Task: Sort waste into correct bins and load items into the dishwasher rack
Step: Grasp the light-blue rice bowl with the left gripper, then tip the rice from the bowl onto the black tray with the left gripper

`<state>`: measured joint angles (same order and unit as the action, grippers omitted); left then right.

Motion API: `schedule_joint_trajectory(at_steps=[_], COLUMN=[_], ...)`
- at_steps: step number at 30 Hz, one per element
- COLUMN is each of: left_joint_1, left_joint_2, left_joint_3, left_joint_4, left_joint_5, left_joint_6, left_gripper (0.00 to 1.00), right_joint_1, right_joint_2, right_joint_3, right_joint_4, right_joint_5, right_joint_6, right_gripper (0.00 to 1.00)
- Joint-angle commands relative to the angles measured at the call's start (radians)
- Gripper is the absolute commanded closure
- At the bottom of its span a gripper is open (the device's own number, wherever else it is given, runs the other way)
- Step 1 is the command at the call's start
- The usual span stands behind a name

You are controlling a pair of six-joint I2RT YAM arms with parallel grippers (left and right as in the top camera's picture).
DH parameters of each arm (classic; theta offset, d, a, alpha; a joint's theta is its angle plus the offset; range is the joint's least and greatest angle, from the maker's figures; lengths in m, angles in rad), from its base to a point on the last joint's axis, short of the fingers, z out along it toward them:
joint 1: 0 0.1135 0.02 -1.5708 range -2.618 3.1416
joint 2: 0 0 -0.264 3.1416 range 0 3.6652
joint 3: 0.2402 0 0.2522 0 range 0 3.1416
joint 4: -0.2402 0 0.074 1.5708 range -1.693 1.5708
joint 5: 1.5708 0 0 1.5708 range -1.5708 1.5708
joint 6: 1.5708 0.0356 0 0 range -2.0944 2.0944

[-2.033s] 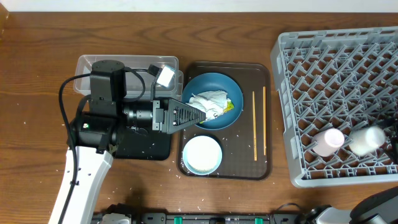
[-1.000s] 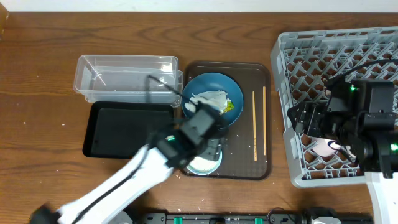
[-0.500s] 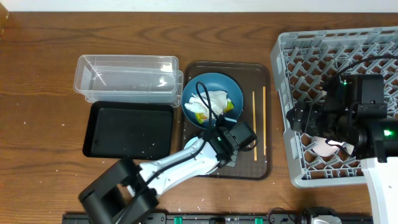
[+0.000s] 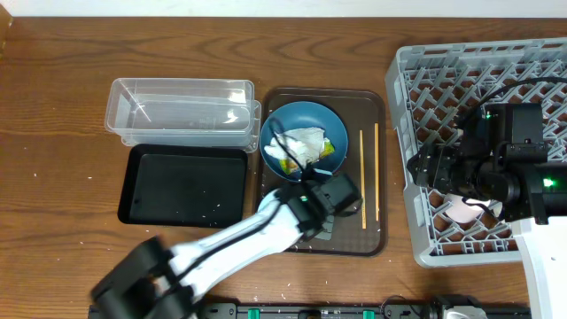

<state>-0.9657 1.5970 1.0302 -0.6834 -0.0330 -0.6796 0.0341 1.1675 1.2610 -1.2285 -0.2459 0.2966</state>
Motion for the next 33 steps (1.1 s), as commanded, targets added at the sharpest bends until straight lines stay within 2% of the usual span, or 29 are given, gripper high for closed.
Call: schedule_joint_trajectory(at_steps=[1, 4, 7, 14, 20, 21, 25, 33], left_joint_1=[0.047, 0.147, 0.297, 0.748, 1.108, 1.178, 1.27, 1.297], left_joint_2=[-0.157, -0.272, -0.35, -0.37, -0.279, -0.24, -0.133, 0.077], left_joint_3=[0.042, 0.042, 0.04, 0.014, -0.064, -0.085, -0.139, -0.178], left_joint_4=[-0.026, -0.068, -0.094, -0.095, -0.093, -0.094, -0.093, -0.097], left_joint_5=[0.073, 0.119, 0.228, 0.827, 1.292, 1.415, 1.599, 1.606], left_joint_6=[0.007, 0.024, 0.099, 0.322, 0.551, 0.622, 0.747, 0.781], left_gripper=[0.94, 0.94, 0.94, 0.94, 0.94, 0.94, 0.94, 0.94], right_joint_1=[0.014, 0.014, 0.014, 0.014, 0.014, 0.014, 0.014, 0.014], right_joint_2=[-0.001, -0.001, -0.001, -0.001, -0.002, -0.002, -0.002, -0.001], right_joint_3=[-0.007, -0.007, -0.007, -0.007, -0.007, -0.007, -0.007, -0.007], right_joint_4=[-0.002, -0.002, -0.003, -0.003, -0.012, -0.01, -0.005, -0.011], right_joint_5=[0.007, 0.007, 0.007, 0.007, 0.007, 0.007, 0.007, 0.006], right_joint_6=[0.01, 0.01, 0.01, 0.01, 0.01, 0.01, 0.01, 0.011], right_gripper=[0.21, 0.21, 0.21, 0.21, 0.21, 0.21, 0.21, 0.21])
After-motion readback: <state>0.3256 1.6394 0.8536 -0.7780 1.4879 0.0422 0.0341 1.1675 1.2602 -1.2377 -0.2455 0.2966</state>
